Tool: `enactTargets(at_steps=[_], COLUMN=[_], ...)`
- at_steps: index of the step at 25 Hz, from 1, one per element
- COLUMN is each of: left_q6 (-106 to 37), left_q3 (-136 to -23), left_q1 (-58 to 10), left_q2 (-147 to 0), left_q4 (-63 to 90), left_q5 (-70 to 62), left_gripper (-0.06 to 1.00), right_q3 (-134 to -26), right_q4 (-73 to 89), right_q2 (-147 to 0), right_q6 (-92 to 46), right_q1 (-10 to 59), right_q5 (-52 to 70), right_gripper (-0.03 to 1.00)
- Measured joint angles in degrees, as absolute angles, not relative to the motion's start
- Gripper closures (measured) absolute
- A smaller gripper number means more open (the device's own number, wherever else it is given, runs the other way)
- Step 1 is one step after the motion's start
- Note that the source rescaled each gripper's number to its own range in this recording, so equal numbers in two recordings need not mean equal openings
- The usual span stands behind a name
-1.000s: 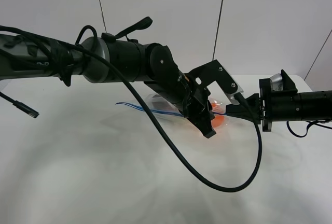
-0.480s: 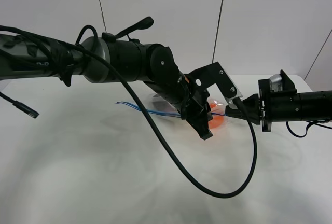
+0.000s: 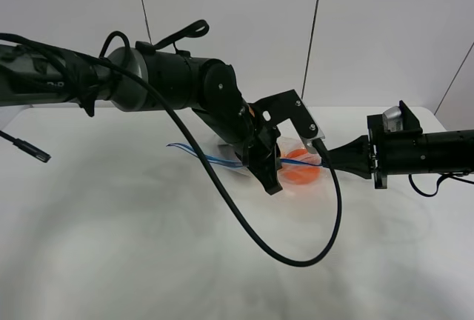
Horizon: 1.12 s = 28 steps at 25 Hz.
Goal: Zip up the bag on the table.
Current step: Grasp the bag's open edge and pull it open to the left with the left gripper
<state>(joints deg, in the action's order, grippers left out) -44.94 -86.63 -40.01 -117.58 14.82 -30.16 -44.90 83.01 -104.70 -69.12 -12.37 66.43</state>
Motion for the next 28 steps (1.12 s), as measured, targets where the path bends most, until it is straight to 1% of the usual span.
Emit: enactTargets(at_steps=[6,14,28], left_q6=[-44.89,-44.76,-43.69], left_q3=[-86.69,-86.69,-86.69], left_q1=[-36.58,-31.44,-23.54], left_q2=[-117.58,-117.58,-117.58], left_q4=[14.43,7.85,4.87], left_q5=[-31.64,-34.74,-36.26], left_gripper=[0.94,0.94,0.94], right_q3=[-44.90,-44.90,-44.90], right_q4=[83.28,83.23,82.99], right_q2=[-104.70,-104.70,-104.70], right_q6=[-69.12,-69.12,-69.12], right_q1=[-12.37,-12.37,-12.37], right_q5=[66.23,65.92,64.96], right_gripper=[0.97,0.97,0.97])
